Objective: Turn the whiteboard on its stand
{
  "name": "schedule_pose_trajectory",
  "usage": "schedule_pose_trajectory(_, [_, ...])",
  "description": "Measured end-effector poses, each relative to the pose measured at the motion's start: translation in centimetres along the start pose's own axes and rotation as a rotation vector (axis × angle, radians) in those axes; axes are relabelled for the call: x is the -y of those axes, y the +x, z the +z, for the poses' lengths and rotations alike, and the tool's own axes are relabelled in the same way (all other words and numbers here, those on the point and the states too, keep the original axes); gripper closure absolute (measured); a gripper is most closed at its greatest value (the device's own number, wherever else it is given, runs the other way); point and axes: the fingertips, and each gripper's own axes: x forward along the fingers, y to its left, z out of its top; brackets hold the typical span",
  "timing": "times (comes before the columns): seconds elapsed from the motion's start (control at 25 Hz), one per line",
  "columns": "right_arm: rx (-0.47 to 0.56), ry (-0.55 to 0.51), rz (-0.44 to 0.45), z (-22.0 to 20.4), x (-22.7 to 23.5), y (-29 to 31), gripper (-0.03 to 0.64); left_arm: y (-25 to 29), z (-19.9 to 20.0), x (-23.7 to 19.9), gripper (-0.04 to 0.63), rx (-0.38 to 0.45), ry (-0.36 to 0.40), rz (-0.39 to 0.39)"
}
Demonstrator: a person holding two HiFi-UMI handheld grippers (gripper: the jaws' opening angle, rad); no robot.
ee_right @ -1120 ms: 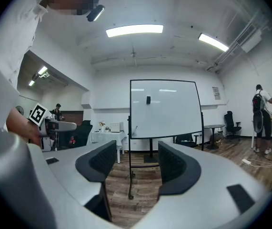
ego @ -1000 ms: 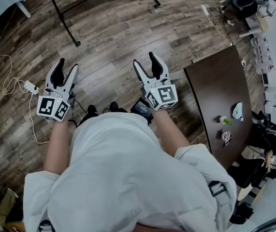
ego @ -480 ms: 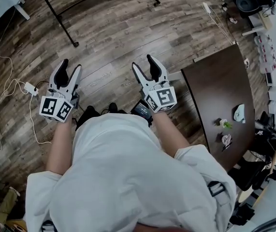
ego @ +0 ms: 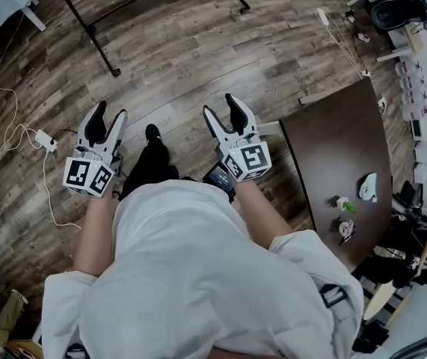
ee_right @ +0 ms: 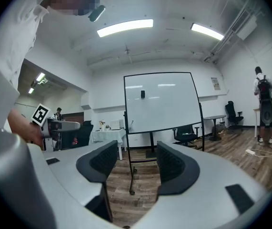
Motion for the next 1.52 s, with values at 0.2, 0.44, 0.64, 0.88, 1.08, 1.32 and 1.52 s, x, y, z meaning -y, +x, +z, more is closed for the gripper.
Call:
schedule_pose_trajectory(0.2, [-0.007, 0.003, -0.022, 0.3, 2.3, 3.6, 0.362, 3.2, 0.1, -3.4, 0.356, -0.002, -0.009, 0.008])
schedule_pose_trajectory(0.44, [-0.011, -0.024, -0.029, 2.1, 5.7, 9.8, 0.364, 9.3, 1.8, -8.8, 0.356, 0.049, -0.067, 0.026])
schedule_pose_trajectory(0.64, [-0.017, -0.051, -0.017, 5.0, 8.7, 16.2, 0.365, 16.4, 4.6, -12.3, 0.356, 0.076, -0.084, 0.001])
schedule_pose_trajectory(0.88, [-0.007, -0.09, -0.016, 7.6, 12.4, 23.6, 0.368, 23.3, 6.2, -17.2, 0.356, 0.091, -0.106, -0.019])
schedule_pose_trajectory(1.08, [-0.009, -0.096, -0.03, 8.0, 14.6, 27.8, 0.374, 28.0, 7.1, -19.9, 0.356, 0.101, -0.112, -0.049])
schedule_pose_trajectory(1.32, [-0.015, -0.111, 0.022, 7.7, 15.8, 32.1, 0.377, 30.9, 6.3, -22.4, 0.356, 0.075, -0.105, -0.036])
schedule_pose_trajectory(1.52, [-0.016, -0.093, 0.044, 7.5, 18.5, 36.8, 0.379, 34.0, 6.7, -25.2, 0.356, 0.072, -0.086, -0.004])
